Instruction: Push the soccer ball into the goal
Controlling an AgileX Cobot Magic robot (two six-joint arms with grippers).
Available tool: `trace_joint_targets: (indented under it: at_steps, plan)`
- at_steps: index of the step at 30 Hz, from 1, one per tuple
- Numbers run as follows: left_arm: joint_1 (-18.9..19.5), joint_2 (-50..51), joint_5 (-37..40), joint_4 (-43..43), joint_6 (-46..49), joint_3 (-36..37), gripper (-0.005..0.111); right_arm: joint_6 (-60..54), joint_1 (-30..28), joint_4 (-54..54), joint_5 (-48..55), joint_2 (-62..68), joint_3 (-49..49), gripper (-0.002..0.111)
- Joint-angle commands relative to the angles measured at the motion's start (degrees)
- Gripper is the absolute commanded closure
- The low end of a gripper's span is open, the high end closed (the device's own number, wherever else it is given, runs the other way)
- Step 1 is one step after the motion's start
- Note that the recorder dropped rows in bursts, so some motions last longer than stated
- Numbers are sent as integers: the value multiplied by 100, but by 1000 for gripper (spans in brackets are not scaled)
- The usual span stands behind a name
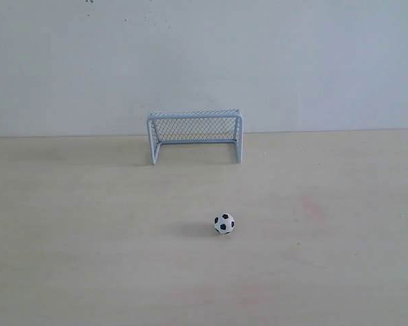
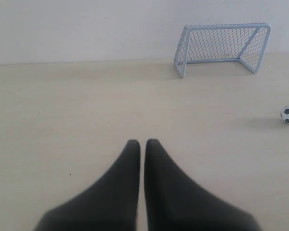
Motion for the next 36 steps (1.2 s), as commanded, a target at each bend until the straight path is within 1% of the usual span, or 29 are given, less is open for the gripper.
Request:
trace_joint_targets:
  at_steps: [1, 3, 4, 6, 8, 9, 10, 11, 13, 15, 22, 25, 29, 32, 34, 36]
  plan:
    - [11, -12, 1, 24, 22, 22, 102, 1238, -10, 50, -1704, -21, -3, 109]
    - [11, -12, 1, 24, 22, 22, 102, 1804, -10, -27, -2684, -21, -3, 109]
    - [11, -12, 1, 24, 22, 22, 102, 1916, -10, -98, -2720, -21, -12, 109]
    - [11, -12, 1, 24, 22, 22, 102, 2001, -10, -536, -2324, -21, -595, 109]
    - [11, -12, 1, 24, 22, 22, 102, 2570, -10, -1256, -799, 127, -1472, 109]
    - [11, -12, 1, 24, 22, 22, 102, 3268, -10, -1770, 318, 457, -1960, 109]
    - [11, -12, 1, 24, 22, 22, 102, 3706, -10, -2068, 787, 689, -2248, 109]
    - [11, -12, 1, 24, 22, 22, 102, 3985, -10, -2101, 1359, 1150, -2541, 109]
    - [11, -12, 1, 24, 22, 22, 102, 3981, -10, -2088, 1799, 1679, -2705, 109]
    - [11, -12, 1, 24, 22, 22, 102, 3877, -10, -2080, 1908, 2168, -2731, 109]
    - [11, -12, 1, 24, 22, 22, 102, 3689, -10, -1979, 1908, 4048, -2753, 109]
    - [11, -12, 1, 24, 22, 22, 102, 3420, 71, -1969, 1887, 4792, -2954, 109]
    - [11, -12, 1, 24, 22, 22, 102, 3108, 607, -1969, 2451, 5605, -3587, 109]
    - [11, -12, 1, 24, 22, 22, 102, 2726, 1171, -1969, 3433, 6039, -4261, 109]
    - [11, -12, 1, 24, 22, 22, 102, 2516, 1530, -1878, 4299, 6289, -4777, 109]
    - [11, -12, 1, 24, 22, 22, 102, 2045, 1811, -1720, 5090, 6479, -5207, 109]
